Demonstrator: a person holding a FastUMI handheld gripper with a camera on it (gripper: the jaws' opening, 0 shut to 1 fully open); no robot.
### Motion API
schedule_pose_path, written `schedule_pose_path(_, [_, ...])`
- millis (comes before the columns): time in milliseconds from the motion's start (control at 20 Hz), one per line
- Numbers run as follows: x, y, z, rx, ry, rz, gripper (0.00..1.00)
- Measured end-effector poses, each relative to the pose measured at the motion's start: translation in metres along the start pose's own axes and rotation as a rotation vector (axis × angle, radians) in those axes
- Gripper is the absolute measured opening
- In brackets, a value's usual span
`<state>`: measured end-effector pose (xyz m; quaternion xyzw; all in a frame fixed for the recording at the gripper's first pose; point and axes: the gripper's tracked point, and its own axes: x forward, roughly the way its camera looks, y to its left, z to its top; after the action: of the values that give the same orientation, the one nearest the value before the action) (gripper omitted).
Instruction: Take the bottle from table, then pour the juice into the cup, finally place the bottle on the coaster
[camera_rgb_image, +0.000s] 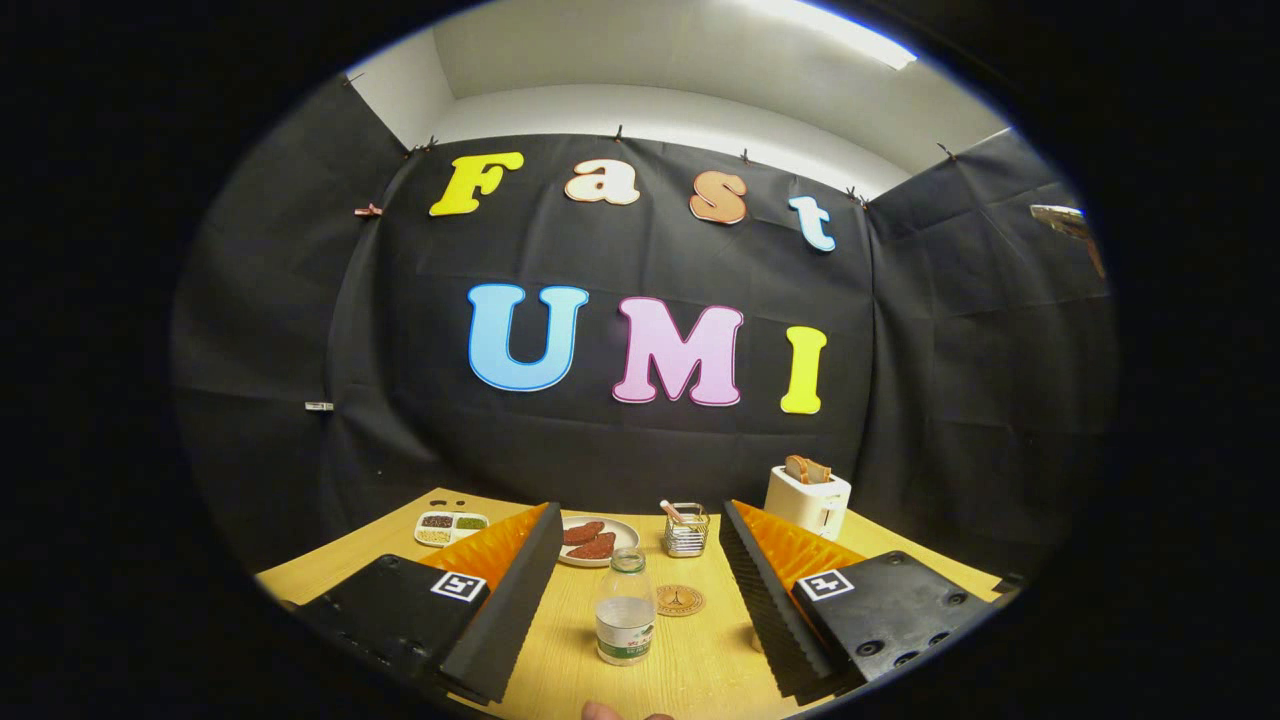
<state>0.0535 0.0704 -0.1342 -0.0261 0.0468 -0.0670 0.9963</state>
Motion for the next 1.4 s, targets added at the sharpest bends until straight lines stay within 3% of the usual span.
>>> schedule_pose_path(400, [0.021, -0.008, -0.078, 0.041, 0.074, -0.072, 0.96])
schedule_pose_path(800, [0.055, 0.001, -0.157, 0.058, 0.099, -0.073, 0.97])
schedule_pose_path(1400, [0.092, -0.003, -0.203, 0.054, 0.122, -0.041, 0.97])
